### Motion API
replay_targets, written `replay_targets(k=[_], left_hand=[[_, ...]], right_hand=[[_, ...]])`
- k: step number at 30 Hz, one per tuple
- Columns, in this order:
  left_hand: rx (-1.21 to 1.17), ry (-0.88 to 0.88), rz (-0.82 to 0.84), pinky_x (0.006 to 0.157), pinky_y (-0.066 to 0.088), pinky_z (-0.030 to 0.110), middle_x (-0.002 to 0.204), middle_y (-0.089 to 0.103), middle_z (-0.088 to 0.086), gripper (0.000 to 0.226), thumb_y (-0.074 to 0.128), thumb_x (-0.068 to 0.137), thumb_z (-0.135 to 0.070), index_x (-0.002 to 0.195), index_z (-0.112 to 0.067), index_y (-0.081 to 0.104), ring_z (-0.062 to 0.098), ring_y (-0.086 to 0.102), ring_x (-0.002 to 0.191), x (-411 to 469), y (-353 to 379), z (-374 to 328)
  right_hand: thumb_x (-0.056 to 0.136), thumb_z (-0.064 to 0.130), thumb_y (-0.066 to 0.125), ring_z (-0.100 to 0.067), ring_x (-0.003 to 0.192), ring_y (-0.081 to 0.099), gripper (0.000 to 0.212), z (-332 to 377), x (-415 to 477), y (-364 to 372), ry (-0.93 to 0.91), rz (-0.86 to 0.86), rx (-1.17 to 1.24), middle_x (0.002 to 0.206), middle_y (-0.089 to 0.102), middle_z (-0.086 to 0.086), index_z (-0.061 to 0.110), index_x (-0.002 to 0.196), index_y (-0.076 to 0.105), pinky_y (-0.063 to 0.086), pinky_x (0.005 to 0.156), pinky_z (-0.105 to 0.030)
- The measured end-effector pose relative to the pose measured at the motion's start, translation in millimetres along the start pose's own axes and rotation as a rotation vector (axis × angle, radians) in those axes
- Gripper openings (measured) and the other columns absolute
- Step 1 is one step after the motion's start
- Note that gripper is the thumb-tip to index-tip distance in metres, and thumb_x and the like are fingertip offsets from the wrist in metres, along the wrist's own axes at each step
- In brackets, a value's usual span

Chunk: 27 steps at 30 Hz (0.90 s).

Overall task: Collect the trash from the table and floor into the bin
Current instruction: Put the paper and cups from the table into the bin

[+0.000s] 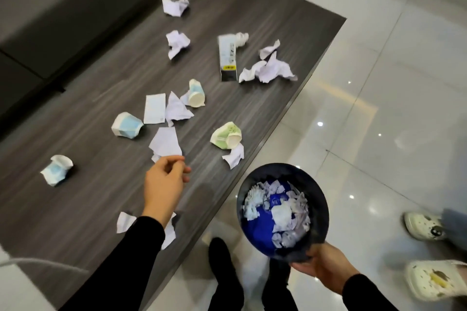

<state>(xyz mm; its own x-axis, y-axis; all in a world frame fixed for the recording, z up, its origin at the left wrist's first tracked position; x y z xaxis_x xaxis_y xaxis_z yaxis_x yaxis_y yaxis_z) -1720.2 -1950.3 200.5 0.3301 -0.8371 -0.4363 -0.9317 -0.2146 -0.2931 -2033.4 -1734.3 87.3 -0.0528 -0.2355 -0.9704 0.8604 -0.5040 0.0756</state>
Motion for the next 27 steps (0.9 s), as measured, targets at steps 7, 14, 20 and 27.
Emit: replay_targets(k=[7, 14, 20, 27], left_hand=[[-0.054, -0.047, -0.087, 0.045, 0.046, 0.015, 0.068, 0.063, 0.004, 0.023, 0.048, 0.088, -0.005, 0.076, -0.02, 0.061, 0.002, 0.052, 0.042, 23, 39, 51], [-0.128, 0.011, -0.257, 0.043, 0.045, 0.011, 0.068, 0.065, 0.002, 0.018, 0.051, 0.087, -0.009, 0.077, -0.02, 0.062, 0.0, 0.054, 0.043, 42, 16, 65], [-0.202, 0.09, -0.442, 0.043, 0.045, 0.015, 0.059, 0.066, -0.005, 0.015, 0.052, 0.082, -0.013, 0.076, -0.024, 0.061, 0.004, 0.054, 0.042, 48, -20, 54], [-0.212, 0.123, -0.532, 0.043, 0.044, 0.017, 0.054, 0.066, -0.008, 0.017, 0.051, 0.08, -0.015, 0.072, -0.027, 0.06, 0.007, 0.054, 0.043, 49, -39, 44]], right_hand=[[0.051, -0.029, 0.039, -0.041, 0.069, 0.063, 0.076, 7, 86, 5, 0.025, 0.073, 0.074, 0.09, 0.063, -0.025, 0.004, 0.119, 0.048, 0.056, 0.044, -0.042], [0.053, -0.027, 0.042, -0.04, 0.065, 0.063, 0.073, -2, 149, 4, 0.067, 0.074, 0.027, 0.087, 0.063, -0.023, 0.005, 0.119, 0.049, 0.056, 0.041, -0.038], [0.08, -0.026, 0.03, -0.04, 0.076, 0.057, 0.05, -23, 190, -1, 0.064, 0.031, -0.008, 0.086, 0.066, -0.024, 0.001, 0.119, 0.046, 0.057, 0.043, -0.036], [0.091, -0.016, 0.035, -0.038, 0.099, 0.05, 0.044, -48, 217, -29, 0.111, -0.157, -0.16, 0.115, 0.046, -0.024, -0.015, 0.135, 0.033, 0.046, 0.09, -0.049]])
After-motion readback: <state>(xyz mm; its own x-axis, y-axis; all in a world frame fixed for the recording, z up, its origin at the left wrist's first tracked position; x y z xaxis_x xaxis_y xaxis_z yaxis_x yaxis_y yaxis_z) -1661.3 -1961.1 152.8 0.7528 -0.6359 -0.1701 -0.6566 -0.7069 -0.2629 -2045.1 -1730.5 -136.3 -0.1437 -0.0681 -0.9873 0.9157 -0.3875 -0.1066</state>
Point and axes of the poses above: each hand's wrist, its own x-axis towards the middle knuckle, its own y-axis out of the palm, z = x × y, the point moved 10 cm from there along x, towards the middle knuckle
